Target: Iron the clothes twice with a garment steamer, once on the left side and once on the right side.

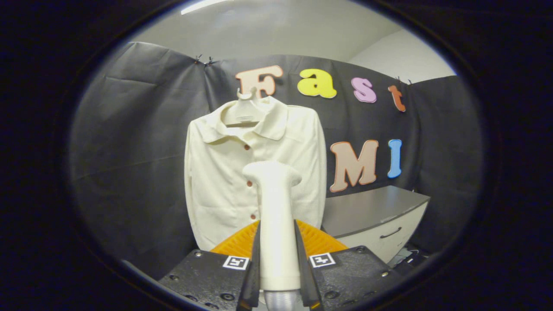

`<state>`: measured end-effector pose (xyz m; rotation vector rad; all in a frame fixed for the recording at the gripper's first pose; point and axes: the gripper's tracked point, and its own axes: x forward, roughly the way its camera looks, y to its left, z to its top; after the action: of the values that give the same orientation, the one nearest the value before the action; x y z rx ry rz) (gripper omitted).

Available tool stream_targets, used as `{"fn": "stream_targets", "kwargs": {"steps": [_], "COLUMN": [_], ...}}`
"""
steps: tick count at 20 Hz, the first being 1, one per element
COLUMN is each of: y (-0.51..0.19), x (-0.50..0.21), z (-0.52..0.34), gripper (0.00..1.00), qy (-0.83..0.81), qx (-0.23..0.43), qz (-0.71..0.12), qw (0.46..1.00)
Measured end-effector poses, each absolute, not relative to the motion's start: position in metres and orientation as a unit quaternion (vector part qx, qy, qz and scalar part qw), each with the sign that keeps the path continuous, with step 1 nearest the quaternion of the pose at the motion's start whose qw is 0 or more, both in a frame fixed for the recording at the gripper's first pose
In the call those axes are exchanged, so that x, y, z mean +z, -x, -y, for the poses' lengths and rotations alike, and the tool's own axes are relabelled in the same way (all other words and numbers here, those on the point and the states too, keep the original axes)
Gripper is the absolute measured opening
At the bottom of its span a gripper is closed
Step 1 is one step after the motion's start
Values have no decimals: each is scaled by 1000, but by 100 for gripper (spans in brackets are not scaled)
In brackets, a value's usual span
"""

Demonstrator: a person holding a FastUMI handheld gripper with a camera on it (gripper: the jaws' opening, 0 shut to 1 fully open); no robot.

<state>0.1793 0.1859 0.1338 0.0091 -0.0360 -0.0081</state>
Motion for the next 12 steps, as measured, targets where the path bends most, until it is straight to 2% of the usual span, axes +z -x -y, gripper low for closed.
{"fn": "stream_targets", "kwargs": {"steps": [6, 12], "y": [-201, -238], "x": [136, 137], "z": [-256, -280], "gripper": [37, 36], "qy": [-4, -18], "qx": [41, 53], "qz": [14, 13], "qw": [999, 998]}}
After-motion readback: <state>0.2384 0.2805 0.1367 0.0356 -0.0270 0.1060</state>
